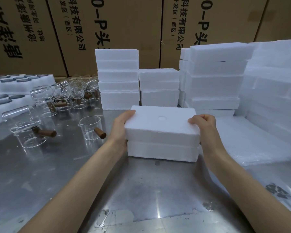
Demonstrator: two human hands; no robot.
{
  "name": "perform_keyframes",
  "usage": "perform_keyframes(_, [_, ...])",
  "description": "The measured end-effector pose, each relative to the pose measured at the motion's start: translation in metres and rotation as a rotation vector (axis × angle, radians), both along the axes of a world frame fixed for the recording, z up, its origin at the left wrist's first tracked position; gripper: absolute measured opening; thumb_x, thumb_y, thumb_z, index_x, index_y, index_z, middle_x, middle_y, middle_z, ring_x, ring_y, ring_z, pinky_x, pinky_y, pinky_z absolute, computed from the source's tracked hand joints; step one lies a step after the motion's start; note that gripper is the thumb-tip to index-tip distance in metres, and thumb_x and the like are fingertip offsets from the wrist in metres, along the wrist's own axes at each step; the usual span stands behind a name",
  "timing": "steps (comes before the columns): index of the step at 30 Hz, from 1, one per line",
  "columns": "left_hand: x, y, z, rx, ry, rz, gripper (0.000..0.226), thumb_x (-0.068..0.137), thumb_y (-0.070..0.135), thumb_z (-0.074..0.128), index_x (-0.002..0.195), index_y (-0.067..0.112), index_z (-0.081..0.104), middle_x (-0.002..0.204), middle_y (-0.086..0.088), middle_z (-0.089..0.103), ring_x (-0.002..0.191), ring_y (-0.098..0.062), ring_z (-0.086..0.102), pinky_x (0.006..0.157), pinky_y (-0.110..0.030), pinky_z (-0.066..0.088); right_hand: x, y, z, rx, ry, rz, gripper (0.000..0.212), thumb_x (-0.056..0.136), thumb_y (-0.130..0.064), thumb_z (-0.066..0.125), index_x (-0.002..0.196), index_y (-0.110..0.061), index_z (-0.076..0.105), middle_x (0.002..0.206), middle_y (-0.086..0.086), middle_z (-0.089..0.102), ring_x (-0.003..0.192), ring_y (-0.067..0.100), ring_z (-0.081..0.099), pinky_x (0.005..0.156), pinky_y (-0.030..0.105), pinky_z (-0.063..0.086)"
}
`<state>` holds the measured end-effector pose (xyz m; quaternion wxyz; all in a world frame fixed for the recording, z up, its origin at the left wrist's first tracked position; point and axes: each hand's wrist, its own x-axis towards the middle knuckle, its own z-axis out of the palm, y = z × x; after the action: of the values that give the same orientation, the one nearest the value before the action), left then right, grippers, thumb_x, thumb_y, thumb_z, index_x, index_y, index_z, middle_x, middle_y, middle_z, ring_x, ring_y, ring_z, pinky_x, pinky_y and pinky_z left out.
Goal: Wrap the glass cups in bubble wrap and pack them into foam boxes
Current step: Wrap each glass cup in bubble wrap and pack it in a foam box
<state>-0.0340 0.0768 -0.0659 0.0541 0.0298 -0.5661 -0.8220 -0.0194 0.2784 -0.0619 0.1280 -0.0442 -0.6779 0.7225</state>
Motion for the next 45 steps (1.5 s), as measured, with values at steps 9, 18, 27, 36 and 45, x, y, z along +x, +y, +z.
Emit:
perform_keyframes(9, [-0.003,0.002,0.007,0.071,0.107,-0.057,0.039,0.091,0.038,0.051,0.068,0.021,0.077,0.078,-0.003,0.073,0.067,-0.015,0.069,0.055,-0.022,0.053,-0.009,0.003,0.001,-0.074,0.007,0.006,0.016,0.086,-0.028,0.058,0.096,-0.026,0.046,0.090,-0.008,0.050,0.077,0.011,0.047,0.062,0.027,0.034])
perform_keyframes(18, [-0.001,0.004,0.002,-0.040,0.015,-0.035,0.028,0.093,0.042,0.049,0.089,0.021,0.068,0.078,0.001,0.073,0.069,-0.015,0.067,0.069,-0.031,0.050,-0.014,0.005,0.000,-0.097,-0.052,0.031,0.014,0.086,-0.030,0.060,0.093,-0.025,0.050,0.093,-0.006,0.053,0.078,0.012,0.050,0.063,0.027,0.038])
perform_keyframes(27, [0.002,0.002,-0.002,-0.038,0.011,0.015,0.023,0.091,0.037,0.051,0.080,0.022,0.066,0.070,0.003,0.072,0.060,-0.011,0.067,0.065,-0.031,0.050,-0.009,0.008,-0.001,-0.078,0.000,0.034,0.014,0.085,-0.028,0.060,0.095,-0.027,0.050,0.093,-0.008,0.052,0.076,0.010,0.050,0.061,0.027,0.038])
perform_keyframes(36, [0.006,0.000,-0.002,-0.040,0.020,0.024,0.022,0.090,0.035,0.050,0.081,0.019,0.063,0.066,0.003,0.069,0.055,-0.010,0.064,0.052,-0.021,0.049,-0.006,0.008,-0.001,-0.074,0.027,0.055,0.015,0.086,-0.024,0.060,0.096,-0.024,0.050,0.094,-0.007,0.052,0.076,0.009,0.051,0.062,0.027,0.039])
perform_keyframes(45, [0.008,0.004,-0.006,-0.076,-0.036,0.094,0.023,0.091,0.030,0.051,0.075,0.017,0.061,0.059,0.003,0.066,0.059,-0.015,0.060,0.065,-0.032,0.045,-0.009,0.008,-0.006,0.013,-0.026,0.067,0.019,0.088,-0.028,0.057,0.104,-0.024,0.047,0.093,-0.008,0.051,0.075,0.007,0.050,0.060,0.027,0.037])
